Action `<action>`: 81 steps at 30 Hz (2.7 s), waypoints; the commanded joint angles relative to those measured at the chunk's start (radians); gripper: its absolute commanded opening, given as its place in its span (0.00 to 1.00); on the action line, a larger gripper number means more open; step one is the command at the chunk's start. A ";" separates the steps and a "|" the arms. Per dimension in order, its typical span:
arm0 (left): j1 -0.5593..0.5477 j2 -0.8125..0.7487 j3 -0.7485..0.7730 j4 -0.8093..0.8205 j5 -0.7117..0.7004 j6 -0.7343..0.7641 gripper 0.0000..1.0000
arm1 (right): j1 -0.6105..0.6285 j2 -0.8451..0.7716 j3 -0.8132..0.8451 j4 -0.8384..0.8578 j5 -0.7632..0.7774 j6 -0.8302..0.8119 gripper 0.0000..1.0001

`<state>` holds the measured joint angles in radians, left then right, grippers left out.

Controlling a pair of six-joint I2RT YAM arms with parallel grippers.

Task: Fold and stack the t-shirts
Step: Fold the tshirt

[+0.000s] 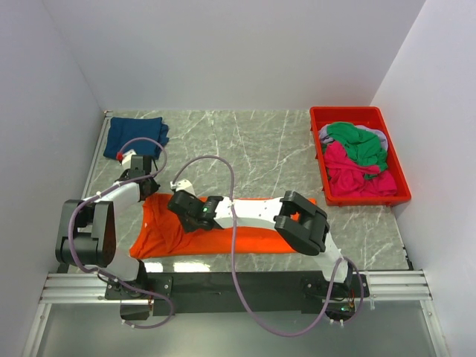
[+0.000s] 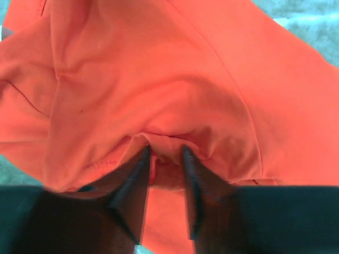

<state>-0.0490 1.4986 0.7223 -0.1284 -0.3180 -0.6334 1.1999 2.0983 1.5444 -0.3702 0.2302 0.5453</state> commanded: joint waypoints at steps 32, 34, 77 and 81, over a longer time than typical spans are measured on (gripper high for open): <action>0.047 -0.005 0.028 0.021 0.036 0.023 0.00 | 0.081 -0.146 -0.153 -0.176 0.227 0.140 0.15; 0.046 -0.006 0.028 0.016 0.031 0.024 0.01 | 0.082 -0.156 -0.167 -0.188 0.245 0.154 0.23; 0.087 -0.094 -0.014 0.035 0.125 0.017 0.50 | -0.807 -0.659 -0.779 0.005 0.035 0.021 0.60; 0.087 -0.107 -0.020 0.038 0.131 0.015 0.50 | -0.850 -0.630 -0.754 -0.036 0.026 0.024 0.61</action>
<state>0.0360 1.4090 0.7109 -0.1192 -0.2138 -0.6235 0.3714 1.4528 0.7525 -0.3748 0.2676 0.5640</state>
